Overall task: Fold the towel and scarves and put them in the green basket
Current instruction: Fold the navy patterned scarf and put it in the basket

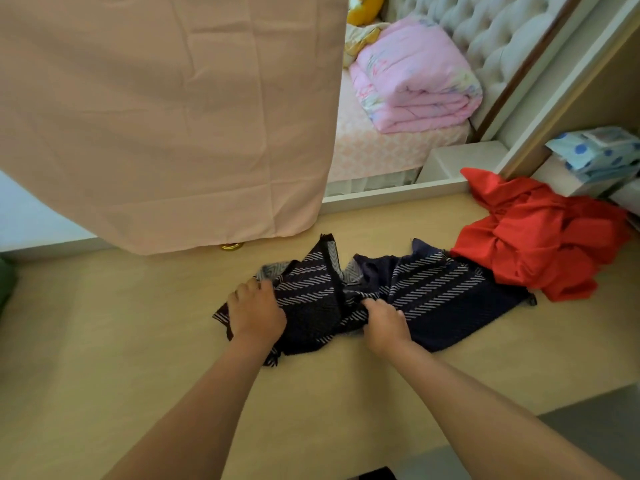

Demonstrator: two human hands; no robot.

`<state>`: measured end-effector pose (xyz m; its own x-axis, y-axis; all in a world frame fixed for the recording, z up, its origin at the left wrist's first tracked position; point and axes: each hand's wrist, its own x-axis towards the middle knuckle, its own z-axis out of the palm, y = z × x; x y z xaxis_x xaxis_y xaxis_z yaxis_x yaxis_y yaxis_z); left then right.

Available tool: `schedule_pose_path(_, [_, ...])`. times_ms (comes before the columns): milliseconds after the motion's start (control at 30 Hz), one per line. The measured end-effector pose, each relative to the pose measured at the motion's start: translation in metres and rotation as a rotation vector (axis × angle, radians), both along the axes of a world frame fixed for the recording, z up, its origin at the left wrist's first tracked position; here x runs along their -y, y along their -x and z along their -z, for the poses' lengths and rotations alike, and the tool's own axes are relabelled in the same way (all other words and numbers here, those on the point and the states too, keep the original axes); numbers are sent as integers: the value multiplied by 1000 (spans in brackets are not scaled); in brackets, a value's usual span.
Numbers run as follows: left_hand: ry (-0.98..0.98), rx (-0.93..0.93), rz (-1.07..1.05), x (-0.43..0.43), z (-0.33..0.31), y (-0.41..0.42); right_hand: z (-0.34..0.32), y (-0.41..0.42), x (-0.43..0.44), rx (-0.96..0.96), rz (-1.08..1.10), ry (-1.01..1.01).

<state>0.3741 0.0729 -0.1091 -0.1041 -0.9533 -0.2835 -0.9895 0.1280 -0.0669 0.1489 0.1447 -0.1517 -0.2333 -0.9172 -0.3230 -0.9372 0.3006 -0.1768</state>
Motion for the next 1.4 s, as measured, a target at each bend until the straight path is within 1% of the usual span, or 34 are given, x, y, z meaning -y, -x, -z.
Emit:
schedule_pose_path(33, [46,-156,105,-2,3,4,-5,-2,-1,25,2,36])
schedule_pose_path(67, [41,-312,214,-4,4,8,-11,-6,-1,79,10,75])
schedule_pose_path(100, [1,-436,313,-6,2,15,-20,-10,0,203,46,104])
schedule_pose_path(133, [-47,-522,400,-8,0,22,-30,-16,2,404,113,117])
schedule_pose_path(167, [-84,-570,469,-10,-2,29,-40,-22,3,628,191,114])
schedule_pose_path(200, [-109,-602,512,-11,-4,35,-50,-27,5,809,261,107])
schedule_pose_path(233, [-128,-631,523,-11,-6,39,-58,-31,8,921,310,101])
schedule_pose_path(267, [-143,-665,499,-9,-9,42,-65,-33,9,970,323,101])
schedule_pose_path(300, [-150,-691,452,-6,-13,41,-68,-34,10,964,307,104])
schedule_pose_path(333, [-144,-688,403,-2,-16,39,-69,-32,10,928,288,100])
schedule_pose_path(400, [-173,-568,335,5,-22,32,-67,-25,9,859,278,56])
schedule_pose_path(433, [-254,-494,309,6,-25,27,-64,-21,7,841,277,17])
schedule_pose_path(500, [-494,-410,257,6,-26,20,-59,-15,1,772,228,-72])
schedule_pose_path(533, [-581,-408,228,6,-23,16,-54,-13,-2,691,177,-99])
schedule_pose_path(567, [-618,-437,176,4,-16,13,-48,-12,-6,589,117,-114])
schedule_pose_path(633, [-573,-518,99,-1,-4,7,-35,-10,-11,396,-5,-148])
schedule_pose_path(667, [-503,-498,106,-4,0,6,-28,-9,-13,330,-52,-171])
schedule_pose_path(733, [-310,-377,151,-9,10,6,-18,-10,-13,261,-128,-195])
schedule_pose_path(767, [-258,-312,158,-12,12,7,-14,-11,-11,236,-163,-187])
schedule_pose_path(833, [-232,-193,155,-13,17,12,-7,-12,-6,196,-235,-151])
schedule_pose_path(900, [-233,-172,103,-8,21,14,2,-13,0,142,-327,-143])
schedule_pose_path(1033, [-206,-330,-52,-1,22,2,8,-6,13,133,-419,-189])
schedule_pose_path(1100, [-92,-429,-111,1,21,-7,2,2,19,113,-411,-210])
schedule_pose_path(1167, [66,-571,-194,4,14,-14,-6,14,26,74,-300,-156])
schedule_pose_path(1233, [179,-709,-242,8,6,-17,-19,30,35,-51,-139,-63])
schedule_pose_path(1333, [235,-811,-202,12,-5,-12,-45,56,56,-299,123,-59])
schedule_pose_path(1400, [208,-847,-176,12,-6,-4,-58,66,68,-410,185,-107])
